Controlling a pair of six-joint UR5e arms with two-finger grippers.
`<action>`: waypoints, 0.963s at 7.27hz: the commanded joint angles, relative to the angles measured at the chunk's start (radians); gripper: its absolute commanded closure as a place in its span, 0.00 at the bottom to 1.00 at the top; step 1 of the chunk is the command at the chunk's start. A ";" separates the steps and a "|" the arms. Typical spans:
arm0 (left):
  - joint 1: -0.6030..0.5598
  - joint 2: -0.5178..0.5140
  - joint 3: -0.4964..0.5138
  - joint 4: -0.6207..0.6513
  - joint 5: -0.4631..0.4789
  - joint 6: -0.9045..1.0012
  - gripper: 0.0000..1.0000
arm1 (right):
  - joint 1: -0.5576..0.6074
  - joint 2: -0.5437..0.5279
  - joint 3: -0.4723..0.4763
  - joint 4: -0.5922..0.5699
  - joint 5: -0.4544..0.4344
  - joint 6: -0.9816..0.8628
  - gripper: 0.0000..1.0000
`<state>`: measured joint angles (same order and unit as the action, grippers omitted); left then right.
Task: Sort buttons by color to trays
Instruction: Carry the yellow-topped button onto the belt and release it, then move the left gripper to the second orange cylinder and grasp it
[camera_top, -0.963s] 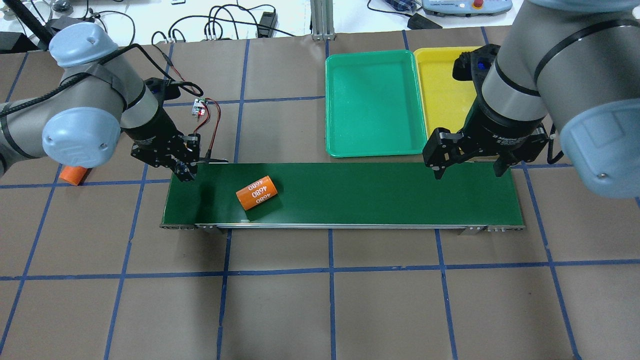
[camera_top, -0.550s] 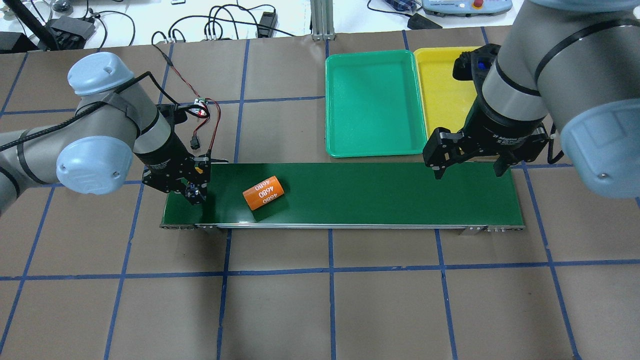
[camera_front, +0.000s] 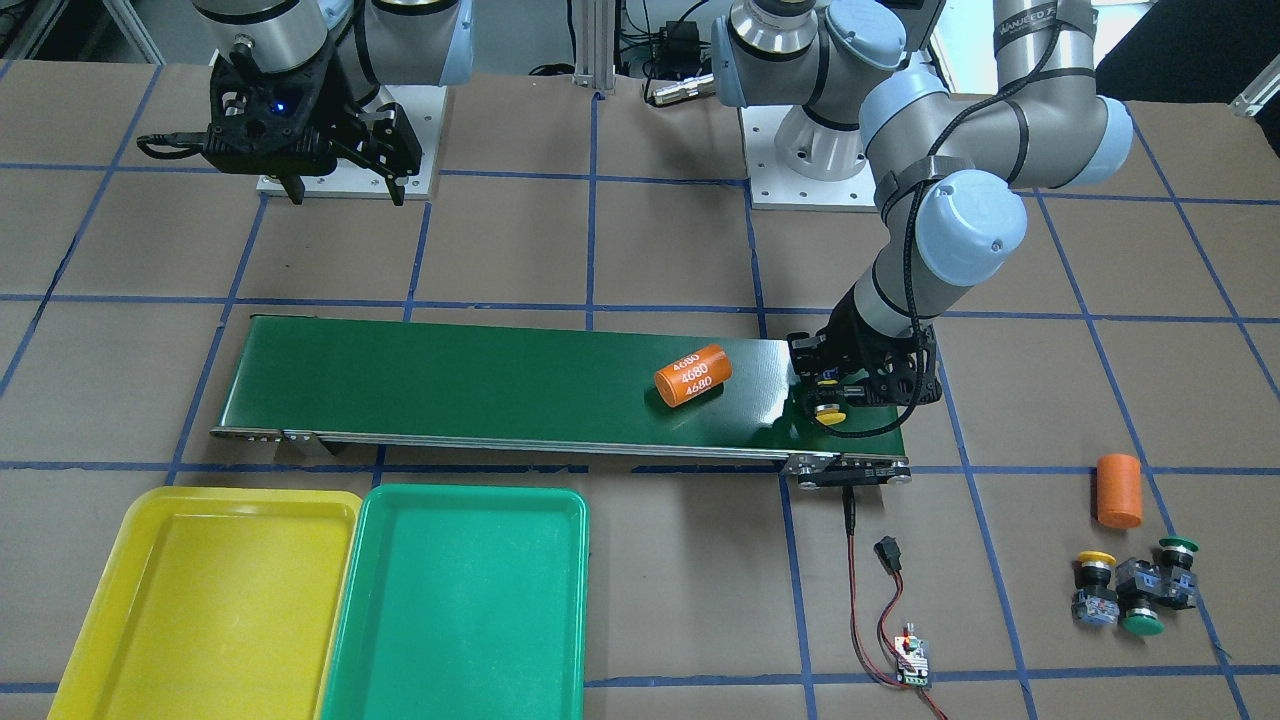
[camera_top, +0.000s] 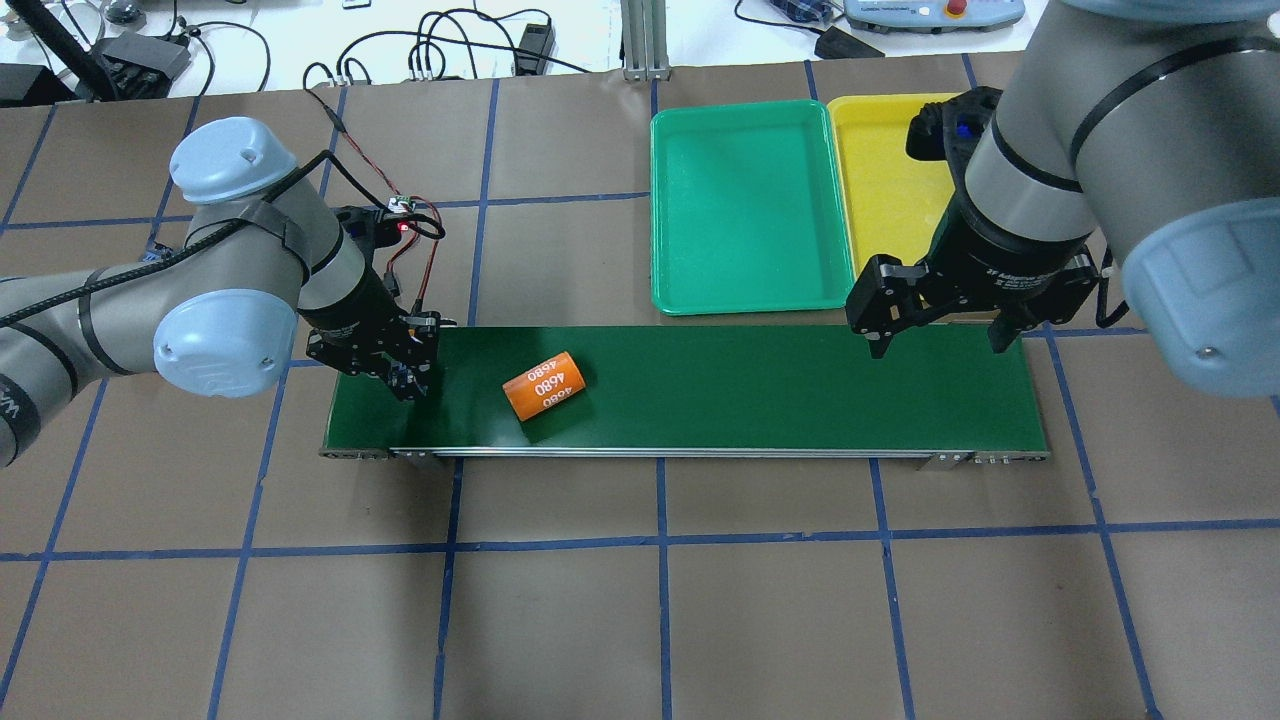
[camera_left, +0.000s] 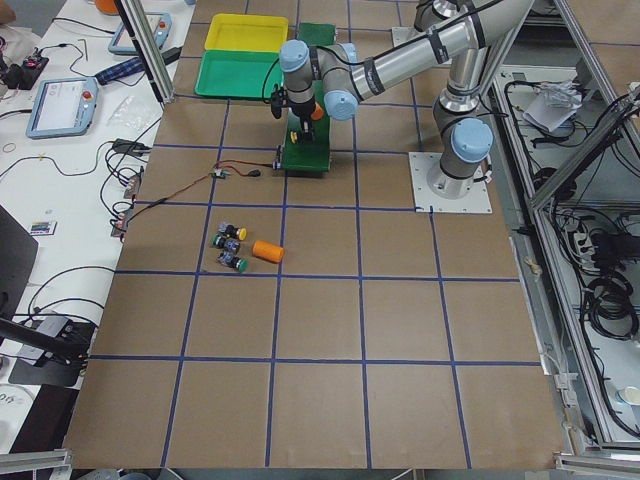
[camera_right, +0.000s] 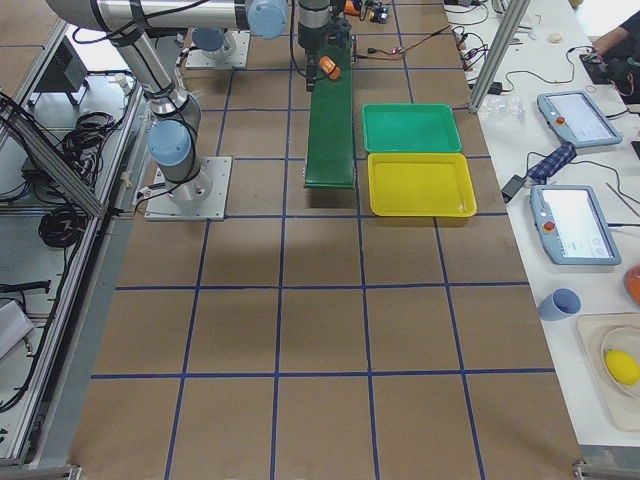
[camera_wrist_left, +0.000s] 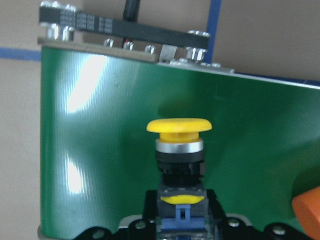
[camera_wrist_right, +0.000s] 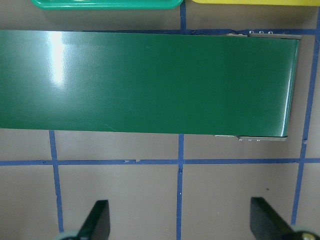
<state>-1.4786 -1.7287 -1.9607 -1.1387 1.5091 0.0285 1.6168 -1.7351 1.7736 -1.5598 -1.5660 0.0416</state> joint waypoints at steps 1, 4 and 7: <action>0.000 -0.012 0.005 0.019 -0.007 0.022 0.05 | 0.000 -0.011 0.012 0.003 0.000 0.000 0.00; 0.084 -0.017 0.153 -0.118 0.006 0.173 0.00 | 0.002 -0.015 0.020 0.000 0.001 0.001 0.00; 0.390 -0.110 0.227 -0.152 -0.006 0.544 0.00 | 0.000 -0.015 0.020 0.000 0.000 0.001 0.00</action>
<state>-1.2027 -1.7921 -1.7520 -1.2913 1.5081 0.4085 1.6180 -1.7502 1.7931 -1.5591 -1.5657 0.0429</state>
